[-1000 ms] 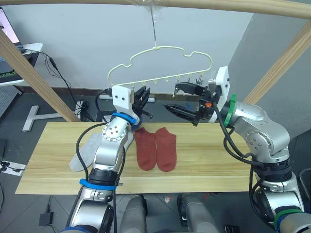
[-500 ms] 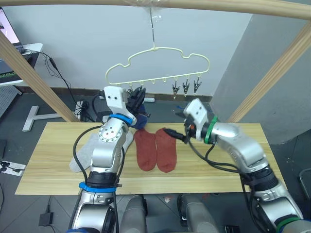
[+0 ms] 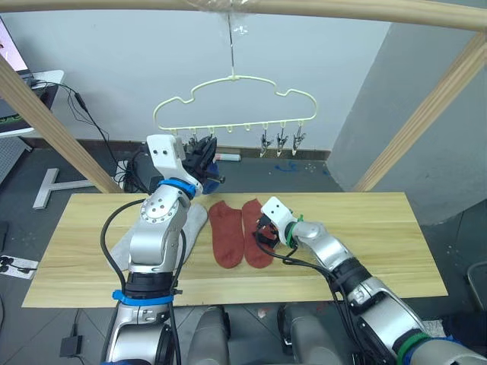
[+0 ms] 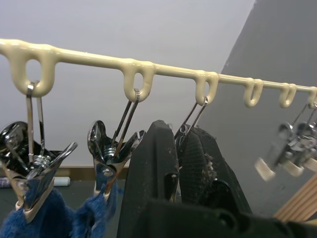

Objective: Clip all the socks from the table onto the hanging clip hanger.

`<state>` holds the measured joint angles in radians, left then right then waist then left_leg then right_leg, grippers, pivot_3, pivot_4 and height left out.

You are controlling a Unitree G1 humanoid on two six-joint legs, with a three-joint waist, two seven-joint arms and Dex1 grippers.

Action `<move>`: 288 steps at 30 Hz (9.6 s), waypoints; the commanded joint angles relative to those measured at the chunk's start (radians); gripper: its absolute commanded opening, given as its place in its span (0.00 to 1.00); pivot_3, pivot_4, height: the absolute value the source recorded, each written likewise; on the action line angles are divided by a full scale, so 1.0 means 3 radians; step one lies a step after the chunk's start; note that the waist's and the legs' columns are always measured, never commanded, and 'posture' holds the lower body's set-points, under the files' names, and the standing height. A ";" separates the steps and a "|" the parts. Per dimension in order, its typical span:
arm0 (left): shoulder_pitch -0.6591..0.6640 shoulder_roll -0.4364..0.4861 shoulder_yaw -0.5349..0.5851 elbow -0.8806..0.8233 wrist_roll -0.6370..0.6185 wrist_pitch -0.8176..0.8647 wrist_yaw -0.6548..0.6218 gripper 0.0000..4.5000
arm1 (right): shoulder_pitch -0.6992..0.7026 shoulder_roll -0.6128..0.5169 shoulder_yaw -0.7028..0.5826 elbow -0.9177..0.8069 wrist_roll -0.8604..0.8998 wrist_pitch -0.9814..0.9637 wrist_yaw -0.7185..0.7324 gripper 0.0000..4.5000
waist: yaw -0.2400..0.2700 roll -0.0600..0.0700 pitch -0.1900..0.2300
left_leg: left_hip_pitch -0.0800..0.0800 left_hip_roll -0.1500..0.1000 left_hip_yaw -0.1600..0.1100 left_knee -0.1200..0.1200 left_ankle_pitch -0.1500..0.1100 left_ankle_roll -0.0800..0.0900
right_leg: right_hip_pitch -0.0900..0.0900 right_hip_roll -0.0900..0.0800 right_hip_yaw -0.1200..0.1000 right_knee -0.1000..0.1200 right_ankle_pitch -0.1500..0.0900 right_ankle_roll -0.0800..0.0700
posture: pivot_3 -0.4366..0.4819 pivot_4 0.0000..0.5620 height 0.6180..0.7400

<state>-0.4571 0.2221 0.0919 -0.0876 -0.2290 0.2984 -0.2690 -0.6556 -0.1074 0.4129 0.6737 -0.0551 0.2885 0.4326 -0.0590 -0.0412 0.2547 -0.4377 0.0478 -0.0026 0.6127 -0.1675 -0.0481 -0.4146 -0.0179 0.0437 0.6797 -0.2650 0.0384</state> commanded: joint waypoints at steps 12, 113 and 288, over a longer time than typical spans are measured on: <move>0.0020 0.0012 0.0154 -0.0139 -0.0210 0.0162 -0.0012 0.03 | 0.0508 -0.0503 -0.0041 -0.0369 -0.0222 -0.0202 0.0424 0.01 | 0.0007 0.0000 0.0000 | 0.0019 -0.0001 0.0000 -0.0001 0.0000 0.0000 | 0.0023 -0.0002 0.0001 -0.0004 -0.0004 0.0007 | 0.42 0.45 1.00; 0.1058 0.1532 0.0500 -0.1561 -0.2246 0.1471 -0.0604 0.54 | 0.0138 0.0496 -0.1162 -0.3196 0.0581 0.1436 -0.0810 0.61 | 0.0036 -0.0002 0.0023 | -0.0007 0.0001 0.0009 -0.0057 -0.0005 -0.0008 | -0.0026 -0.0009 0.0000 -0.0021 -0.0030 -0.0010 | 0.48 0.46 1.00; 0.0512 -0.0206 -0.0713 -0.0422 -0.0015 -0.0441 -0.0726 0.01 | -0.1618 0.0442 -0.3727 -0.1622 0.2470 0.4202 -0.1762 0.00 | 0.0033 -0.0002 0.0020 | -0.0027 -0.0003 -0.0004 -0.0011 -0.0005 -0.0004 | -0.0019 -0.0005 -0.0008 -0.0006 -0.0009 -0.0012 | 0.41 0.45 1.00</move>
<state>-0.2942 0.1635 -0.1236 -0.1957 -0.2332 0.1905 -0.4873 -1.1447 0.0241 -0.6888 0.1946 0.6904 1.5216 -0.0735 -0.0492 -0.0418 0.2607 -0.4457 0.0470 -0.0038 0.6095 -0.1690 -0.0493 -0.4205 -0.0194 0.0413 0.6779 -0.2679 0.0347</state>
